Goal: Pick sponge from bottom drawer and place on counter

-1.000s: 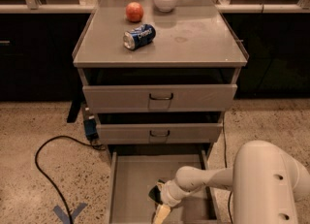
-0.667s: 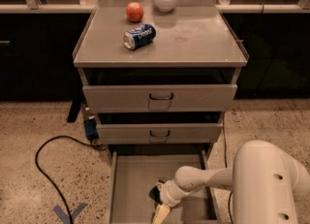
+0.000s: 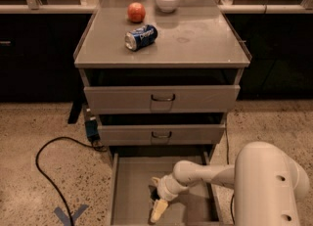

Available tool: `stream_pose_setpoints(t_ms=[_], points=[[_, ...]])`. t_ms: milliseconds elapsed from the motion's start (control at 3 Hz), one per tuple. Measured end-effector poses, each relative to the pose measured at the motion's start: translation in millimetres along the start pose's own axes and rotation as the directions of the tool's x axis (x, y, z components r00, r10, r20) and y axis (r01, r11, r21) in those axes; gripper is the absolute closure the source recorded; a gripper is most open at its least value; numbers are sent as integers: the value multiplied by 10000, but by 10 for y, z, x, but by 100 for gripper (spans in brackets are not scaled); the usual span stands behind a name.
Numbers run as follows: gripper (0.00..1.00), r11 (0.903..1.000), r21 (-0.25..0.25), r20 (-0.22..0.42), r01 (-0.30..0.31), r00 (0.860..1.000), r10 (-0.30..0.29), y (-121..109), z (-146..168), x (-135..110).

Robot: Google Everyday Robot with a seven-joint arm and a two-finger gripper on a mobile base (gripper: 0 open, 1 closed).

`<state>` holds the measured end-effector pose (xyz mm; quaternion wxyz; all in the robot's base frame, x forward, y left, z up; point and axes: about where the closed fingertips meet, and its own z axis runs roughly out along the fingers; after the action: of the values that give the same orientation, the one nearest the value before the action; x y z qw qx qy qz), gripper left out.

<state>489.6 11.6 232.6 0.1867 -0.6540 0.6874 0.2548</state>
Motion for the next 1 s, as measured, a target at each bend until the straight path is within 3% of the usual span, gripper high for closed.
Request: stream_pose_setpoints(t_ms=[333,667,1000], points=[[0,9897,-178,344,1421,9894,-1414,-185,-58,-192],[0,9626,-774,823,2597,9638,-2535,-295,-5,-261],[0,9469,-1035,906,3045,9509,-2959,-326,-67,-237]])
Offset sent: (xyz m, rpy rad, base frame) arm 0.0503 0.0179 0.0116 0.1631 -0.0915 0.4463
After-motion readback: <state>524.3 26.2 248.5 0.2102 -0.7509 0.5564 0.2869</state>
